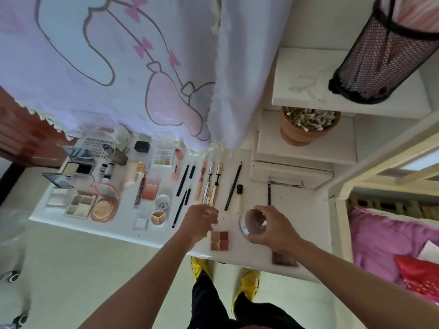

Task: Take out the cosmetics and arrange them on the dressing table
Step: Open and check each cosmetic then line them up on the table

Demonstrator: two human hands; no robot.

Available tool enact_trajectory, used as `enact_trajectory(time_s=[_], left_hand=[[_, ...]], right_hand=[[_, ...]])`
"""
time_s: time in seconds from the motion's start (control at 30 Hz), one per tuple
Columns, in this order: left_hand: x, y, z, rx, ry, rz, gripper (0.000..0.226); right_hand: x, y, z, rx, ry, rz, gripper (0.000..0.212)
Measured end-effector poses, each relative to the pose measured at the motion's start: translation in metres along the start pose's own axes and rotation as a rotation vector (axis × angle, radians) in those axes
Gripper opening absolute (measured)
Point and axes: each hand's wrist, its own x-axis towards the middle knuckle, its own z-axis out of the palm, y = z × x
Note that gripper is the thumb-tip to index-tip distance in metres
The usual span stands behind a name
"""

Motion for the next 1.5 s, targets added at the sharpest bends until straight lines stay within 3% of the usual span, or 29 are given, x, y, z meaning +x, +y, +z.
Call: enact_trajectory(time_s=[0.13,0.27,0.5,0.63,0.83,1.17,1.37,1.5], left_hand=[[-0.01,0.013,0.001,-0.293,-0.151,-0.065,0.023],[-0.013,0.035,0.004,-0.428,-0.332,-0.052,0.043],[-0.019,0.081,0.005,-0.479,-0.514,0.065,0.05],[-0.02,0.087,0.001,-0.454,-0.565,0.089,0.046],[-0.023,0.089,0.005,-0.523,-0.549,0.115,0.035],[-0.025,0.098,0.008,-0.55,-0.424,0.157,0.058],[-0.026,0.103,0.011,-0.561,-0.365,0.162,0.062],[-0.028,0.105,0.011,-0.56,-0.362,0.171,0.061]], right_hand=[[-0.011,-0.023,-0.042,0.319,0.069,-0.052,0.071],[-0.018,-0.048,-0.075,0.508,0.063,-0.155,0.067],[-0.017,-0.062,-0.1,0.394,0.091,-0.227,0.067],[-0.018,-0.065,-0.106,0.331,0.097,-0.238,0.08],[-0.021,-0.071,-0.112,0.283,0.046,-0.262,0.09],[-0.024,-0.073,-0.114,0.331,0.092,-0.279,0.09],[-0.023,-0.072,-0.12,0.233,0.127,-0.331,0.086],[-0.025,-0.073,-0.12,0.303,0.082,-0.255,0.094]])
